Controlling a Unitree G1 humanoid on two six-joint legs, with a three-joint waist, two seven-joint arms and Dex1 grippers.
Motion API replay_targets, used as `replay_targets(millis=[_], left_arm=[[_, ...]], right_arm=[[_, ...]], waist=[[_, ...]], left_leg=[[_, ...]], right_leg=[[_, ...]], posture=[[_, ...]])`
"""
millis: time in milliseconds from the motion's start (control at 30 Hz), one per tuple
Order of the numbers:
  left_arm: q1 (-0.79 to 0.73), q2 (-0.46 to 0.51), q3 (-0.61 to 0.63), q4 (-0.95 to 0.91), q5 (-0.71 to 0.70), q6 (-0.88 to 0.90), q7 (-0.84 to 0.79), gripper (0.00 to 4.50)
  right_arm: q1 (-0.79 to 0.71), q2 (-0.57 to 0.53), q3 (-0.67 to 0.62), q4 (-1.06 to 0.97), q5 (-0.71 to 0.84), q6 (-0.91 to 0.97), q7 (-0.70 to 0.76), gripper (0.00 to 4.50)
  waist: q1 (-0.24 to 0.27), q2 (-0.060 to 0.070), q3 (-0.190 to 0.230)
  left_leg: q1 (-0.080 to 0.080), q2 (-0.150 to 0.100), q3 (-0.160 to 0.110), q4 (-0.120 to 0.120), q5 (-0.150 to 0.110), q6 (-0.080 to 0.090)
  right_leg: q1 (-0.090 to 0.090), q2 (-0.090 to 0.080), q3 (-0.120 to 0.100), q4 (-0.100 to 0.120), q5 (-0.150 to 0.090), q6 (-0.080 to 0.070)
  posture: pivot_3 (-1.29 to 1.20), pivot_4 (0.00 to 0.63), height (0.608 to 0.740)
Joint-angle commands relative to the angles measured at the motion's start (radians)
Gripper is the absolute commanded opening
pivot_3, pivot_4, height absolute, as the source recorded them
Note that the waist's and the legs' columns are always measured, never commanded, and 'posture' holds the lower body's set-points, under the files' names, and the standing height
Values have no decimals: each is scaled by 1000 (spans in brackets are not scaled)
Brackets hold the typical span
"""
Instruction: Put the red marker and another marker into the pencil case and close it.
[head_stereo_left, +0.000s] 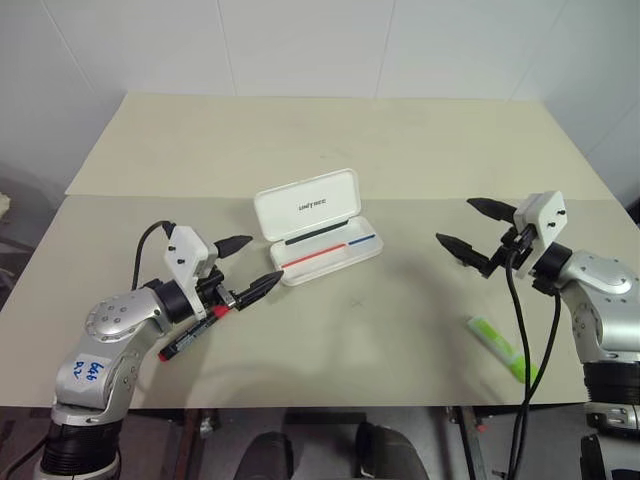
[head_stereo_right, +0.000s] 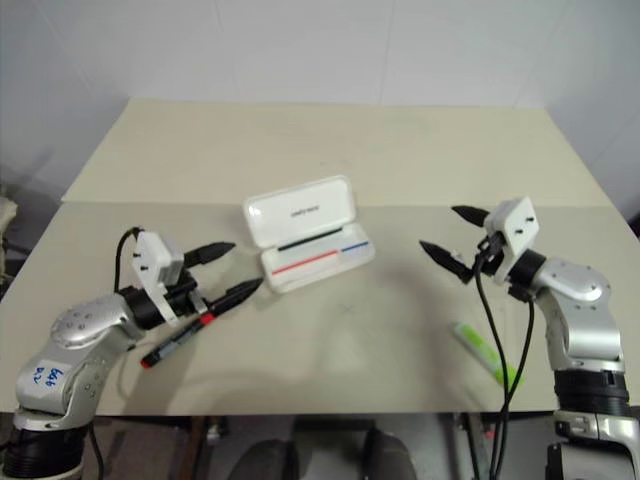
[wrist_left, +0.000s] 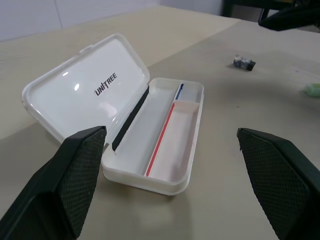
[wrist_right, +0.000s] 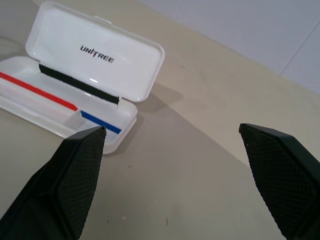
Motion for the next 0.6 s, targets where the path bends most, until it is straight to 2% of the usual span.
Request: replay_targets(millis=[33, 433, 600], left_arm=[[-31, 8, -13, 2, 12, -25, -12, 4477], [-85, 6, -51, 81, 29, -64, -62, 4477], [-94, 19, -46, 130, 36, -98, -105, 4477]], right_arm=[[-32, 6, -5, -41, 20, 1, 0, 4500], [24, -7, -15, -130, 55, 52, 37, 4500], [126, 14, -55, -250, 60, 91, -48, 4500]], waist=[[1, 0, 0], [0, 0, 0], [2, 0, 0]], left_leg=[[0, 0, 0, 0, 0, 0], [0, 0, 0, 0, 0, 0], [0, 0, 0, 0, 0, 0]], right_leg=[[0, 0, 0, 0, 0, 0], [0, 0, 0, 0, 0, 0], [0, 0, 0, 0, 0, 0]], posture=[[0, 150, 740], [0, 150, 740], [0, 150, 740]])
